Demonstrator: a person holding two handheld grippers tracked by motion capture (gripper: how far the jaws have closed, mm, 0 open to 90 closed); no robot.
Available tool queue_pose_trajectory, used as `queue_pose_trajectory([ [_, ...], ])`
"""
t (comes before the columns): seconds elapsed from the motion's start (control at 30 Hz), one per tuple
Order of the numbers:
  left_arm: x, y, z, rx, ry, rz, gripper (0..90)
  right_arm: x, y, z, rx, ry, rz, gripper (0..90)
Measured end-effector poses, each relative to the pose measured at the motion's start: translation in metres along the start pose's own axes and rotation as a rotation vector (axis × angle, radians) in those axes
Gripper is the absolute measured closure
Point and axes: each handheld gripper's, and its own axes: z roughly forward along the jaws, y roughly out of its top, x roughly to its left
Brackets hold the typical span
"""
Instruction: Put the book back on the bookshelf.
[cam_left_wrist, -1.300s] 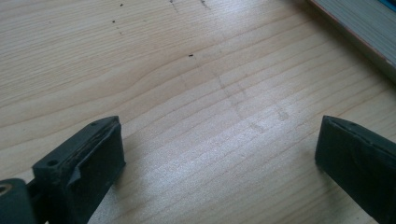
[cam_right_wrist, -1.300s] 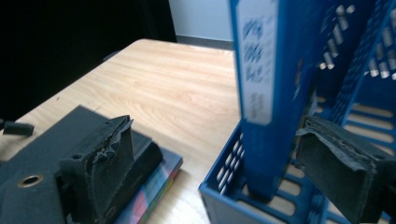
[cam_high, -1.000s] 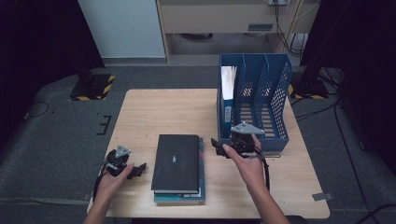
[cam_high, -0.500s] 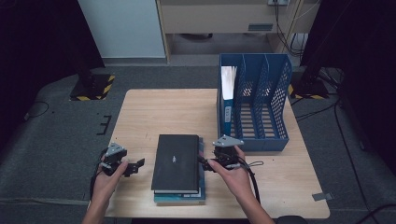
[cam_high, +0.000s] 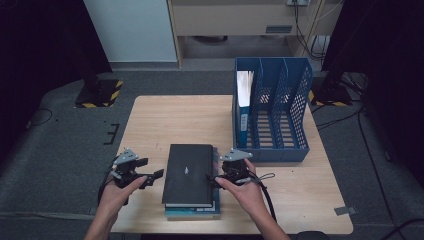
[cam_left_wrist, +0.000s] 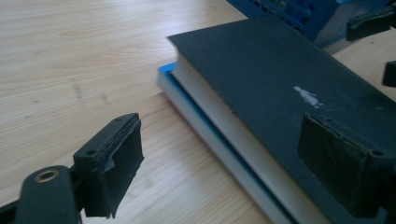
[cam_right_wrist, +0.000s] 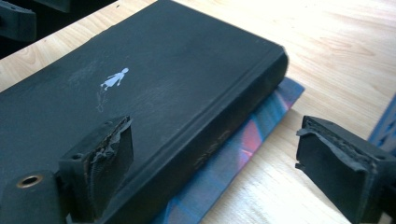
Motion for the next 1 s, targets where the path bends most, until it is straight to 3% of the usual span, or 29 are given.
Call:
queue_pose_trajectory([
  [0.07, -0.005, 0.002, 0.009, 0.013, -0.024, 0.004, 14.4, 0.002, 0.000, 0.001, -0.003, 0.009, 0.007, 10.4],
  [0.33, -0.011, 0.007, 0.029, 0.086, -0.046, 0.028, 18.2, 0.005, -0.002, 0.005, 0.008, 0.036, 0.002, 9.6],
  [0.5, -0.012, 0.009, 0.036, 0.088, -0.118, 0.021, 26.1, 0.007, -0.002, 0.006, 0.013, 0.053, -0.011, 8.8],
  [0.7, -0.012, 0.011, 0.042, 0.103, -0.148, -0.013, 25.8, 0.007, -0.004, 0.011, 0.032, 0.068, -0.001, 8.1],
  [1.0, -0.015, 0.021, 0.050, 0.132, -0.150, 0.023, 25.4, 0.003, -0.007, 0.014, 0.045, 0.104, 0.055, 6.2],
])
